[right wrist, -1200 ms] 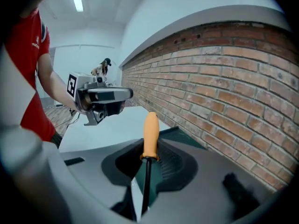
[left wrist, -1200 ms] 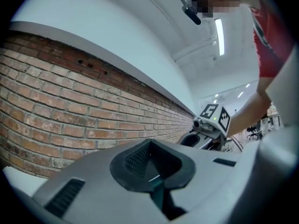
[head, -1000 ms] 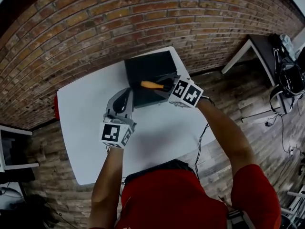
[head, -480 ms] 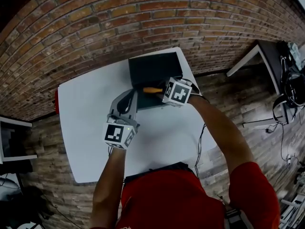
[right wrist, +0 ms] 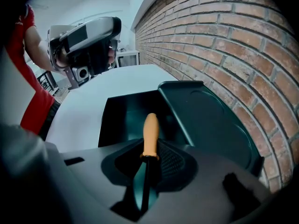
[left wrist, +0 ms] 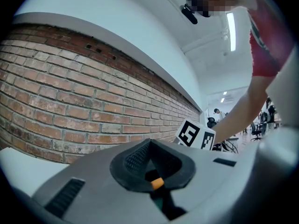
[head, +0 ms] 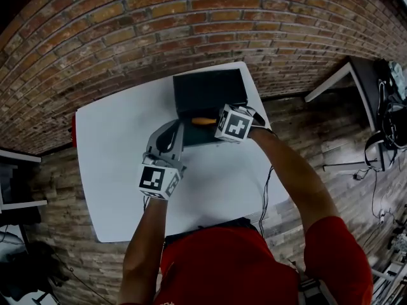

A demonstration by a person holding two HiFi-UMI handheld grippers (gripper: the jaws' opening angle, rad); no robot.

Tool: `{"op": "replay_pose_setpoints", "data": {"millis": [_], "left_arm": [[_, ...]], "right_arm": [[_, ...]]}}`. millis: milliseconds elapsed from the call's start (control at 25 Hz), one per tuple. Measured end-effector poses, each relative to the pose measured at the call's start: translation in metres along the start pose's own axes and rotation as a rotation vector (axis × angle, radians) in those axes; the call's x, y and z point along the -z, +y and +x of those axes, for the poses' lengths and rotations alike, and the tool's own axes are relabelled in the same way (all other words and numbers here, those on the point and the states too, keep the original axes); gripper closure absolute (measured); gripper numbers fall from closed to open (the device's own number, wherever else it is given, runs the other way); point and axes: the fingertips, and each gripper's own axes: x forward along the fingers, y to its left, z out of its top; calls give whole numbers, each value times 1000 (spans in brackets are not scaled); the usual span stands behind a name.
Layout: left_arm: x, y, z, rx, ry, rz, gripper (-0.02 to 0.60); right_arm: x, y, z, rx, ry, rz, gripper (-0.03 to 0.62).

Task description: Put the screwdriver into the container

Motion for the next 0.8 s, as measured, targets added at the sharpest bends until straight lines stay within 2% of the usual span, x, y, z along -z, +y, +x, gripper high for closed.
{"op": "replay_pose_setpoints", "data": {"millis": [320, 560, 680, 800], "left_arm": [[5, -1, 1, 2, 14, -3, 569], [2, -6, -1, 17, 16, 7, 569], [-6, -10, -4, 25, 8, 13, 569], [-21, -14, -10, 32, -8, 9, 569]], "right_arm": [[6, -1, -1, 0, 10, 24, 497], [-1, -3, -21, 32, -51, 48, 491], [-17, 0, -45, 69, -150, 54, 491], [-47, 11, -85, 109, -332, 73, 491]]}}
